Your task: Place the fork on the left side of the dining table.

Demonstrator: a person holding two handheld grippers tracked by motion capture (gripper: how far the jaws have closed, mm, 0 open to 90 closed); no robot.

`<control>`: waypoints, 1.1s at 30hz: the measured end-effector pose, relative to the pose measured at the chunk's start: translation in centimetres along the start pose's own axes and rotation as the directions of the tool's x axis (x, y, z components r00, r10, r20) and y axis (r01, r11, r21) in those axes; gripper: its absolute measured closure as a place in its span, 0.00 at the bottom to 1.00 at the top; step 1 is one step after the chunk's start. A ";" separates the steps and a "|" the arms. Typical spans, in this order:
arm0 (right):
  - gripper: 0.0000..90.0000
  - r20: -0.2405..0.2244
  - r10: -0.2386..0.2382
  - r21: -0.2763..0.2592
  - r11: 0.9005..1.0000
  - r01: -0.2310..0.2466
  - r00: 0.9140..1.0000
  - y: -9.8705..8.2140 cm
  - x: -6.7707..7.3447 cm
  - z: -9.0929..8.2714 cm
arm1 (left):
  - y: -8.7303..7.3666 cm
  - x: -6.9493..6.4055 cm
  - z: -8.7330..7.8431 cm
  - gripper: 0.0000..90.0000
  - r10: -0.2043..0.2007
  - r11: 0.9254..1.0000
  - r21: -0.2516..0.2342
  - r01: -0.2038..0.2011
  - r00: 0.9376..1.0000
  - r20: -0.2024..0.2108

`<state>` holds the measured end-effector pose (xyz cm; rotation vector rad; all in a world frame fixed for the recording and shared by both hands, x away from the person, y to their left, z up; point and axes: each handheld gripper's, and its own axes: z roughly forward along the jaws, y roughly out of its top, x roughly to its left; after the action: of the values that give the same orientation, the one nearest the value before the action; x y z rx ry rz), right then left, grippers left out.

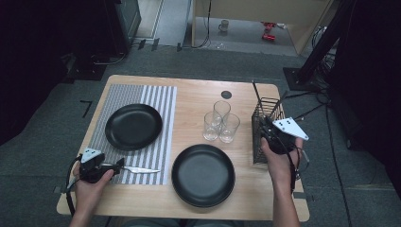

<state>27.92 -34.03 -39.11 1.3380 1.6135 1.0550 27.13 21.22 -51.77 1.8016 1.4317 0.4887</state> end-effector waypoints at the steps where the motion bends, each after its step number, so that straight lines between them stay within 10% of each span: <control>1: 0.88 0.005 -0.001 0.002 1.000 0.001 1.000 0.0 0.0 0.1 | 0.0 0.0 0.0 0.16 0.000 1.000 0.000 0.000 1.000 0.001; 33: 0.99 0.052 -0.013 -0.051 0.999 0.016 0.999 0.4 -0.6 -0.4 | 0.0 0.0 0.0 0.16 0.002 1.000 -0.003 -0.002 1.000 -0.004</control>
<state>27.80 -34.68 -38.54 1.3070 1.5457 1.0387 27.10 21.19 -51.77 1.8013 1.4310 0.4951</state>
